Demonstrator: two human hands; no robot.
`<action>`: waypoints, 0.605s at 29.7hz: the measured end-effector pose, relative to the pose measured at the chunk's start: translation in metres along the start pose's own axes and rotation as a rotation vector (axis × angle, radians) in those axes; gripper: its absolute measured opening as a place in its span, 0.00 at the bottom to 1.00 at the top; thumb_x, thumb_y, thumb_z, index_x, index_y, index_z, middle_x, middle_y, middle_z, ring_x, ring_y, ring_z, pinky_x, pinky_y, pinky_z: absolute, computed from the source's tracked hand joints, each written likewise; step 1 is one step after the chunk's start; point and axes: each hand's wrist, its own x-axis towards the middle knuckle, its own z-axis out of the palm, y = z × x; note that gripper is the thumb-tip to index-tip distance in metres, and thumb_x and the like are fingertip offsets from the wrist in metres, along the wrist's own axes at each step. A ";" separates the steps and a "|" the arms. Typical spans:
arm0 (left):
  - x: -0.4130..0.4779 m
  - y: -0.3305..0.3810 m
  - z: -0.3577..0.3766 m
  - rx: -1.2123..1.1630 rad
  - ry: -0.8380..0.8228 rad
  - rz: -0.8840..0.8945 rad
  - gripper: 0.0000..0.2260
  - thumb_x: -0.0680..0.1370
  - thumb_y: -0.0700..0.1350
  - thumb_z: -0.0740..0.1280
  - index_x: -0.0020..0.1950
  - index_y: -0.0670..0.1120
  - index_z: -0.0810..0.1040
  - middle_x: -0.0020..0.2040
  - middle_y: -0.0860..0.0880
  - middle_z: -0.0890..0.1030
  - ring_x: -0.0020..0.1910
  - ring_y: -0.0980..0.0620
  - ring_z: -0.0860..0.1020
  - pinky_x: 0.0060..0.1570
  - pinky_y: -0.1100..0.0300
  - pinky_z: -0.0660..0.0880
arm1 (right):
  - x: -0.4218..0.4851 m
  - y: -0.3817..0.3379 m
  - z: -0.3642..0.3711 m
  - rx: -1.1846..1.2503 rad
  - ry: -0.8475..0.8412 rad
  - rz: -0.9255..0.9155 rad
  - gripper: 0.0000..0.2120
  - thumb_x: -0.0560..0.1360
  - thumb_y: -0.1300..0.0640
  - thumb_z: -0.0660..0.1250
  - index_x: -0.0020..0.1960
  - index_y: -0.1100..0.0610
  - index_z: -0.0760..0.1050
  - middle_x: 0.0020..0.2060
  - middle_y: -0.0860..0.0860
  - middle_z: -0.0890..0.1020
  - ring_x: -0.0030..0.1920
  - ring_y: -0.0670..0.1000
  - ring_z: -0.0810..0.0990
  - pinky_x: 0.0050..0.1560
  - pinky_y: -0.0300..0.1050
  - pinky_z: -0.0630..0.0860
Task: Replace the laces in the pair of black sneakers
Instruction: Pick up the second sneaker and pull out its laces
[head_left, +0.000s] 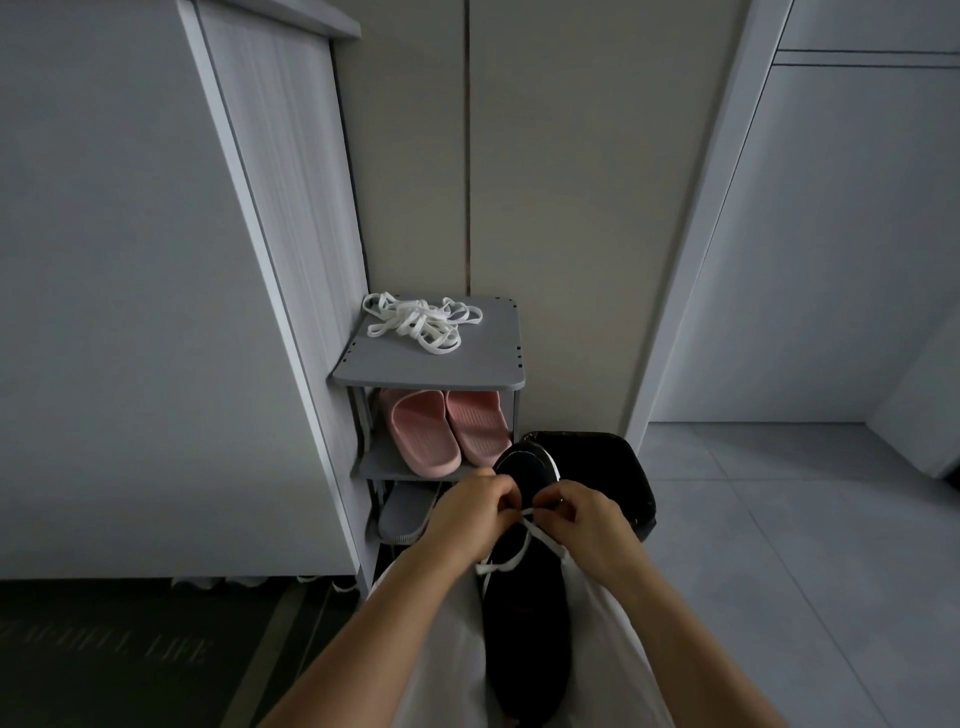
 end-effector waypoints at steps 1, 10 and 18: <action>0.000 0.001 0.001 0.021 -0.012 0.006 0.08 0.77 0.43 0.64 0.54 0.44 0.77 0.53 0.46 0.74 0.51 0.47 0.76 0.51 0.53 0.72 | 0.000 0.001 0.001 0.001 -0.004 0.000 0.07 0.75 0.56 0.66 0.53 0.52 0.77 0.40 0.44 0.78 0.39 0.40 0.76 0.40 0.30 0.72; 0.001 0.014 -0.019 -0.534 0.050 -0.130 0.04 0.77 0.41 0.63 0.43 0.45 0.74 0.35 0.52 0.75 0.35 0.56 0.72 0.39 0.61 0.71 | -0.002 -0.003 0.001 0.075 0.005 -0.054 0.03 0.74 0.57 0.68 0.47 0.53 0.75 0.30 0.45 0.73 0.28 0.41 0.69 0.32 0.30 0.68; 0.006 0.035 -0.064 -0.859 0.087 -0.089 0.07 0.77 0.36 0.64 0.40 0.46 0.75 0.32 0.53 0.75 0.28 0.61 0.70 0.33 0.67 0.69 | 0.015 -0.039 -0.036 0.340 0.296 -0.058 0.09 0.77 0.56 0.63 0.39 0.56 0.73 0.33 0.56 0.80 0.32 0.51 0.76 0.35 0.48 0.75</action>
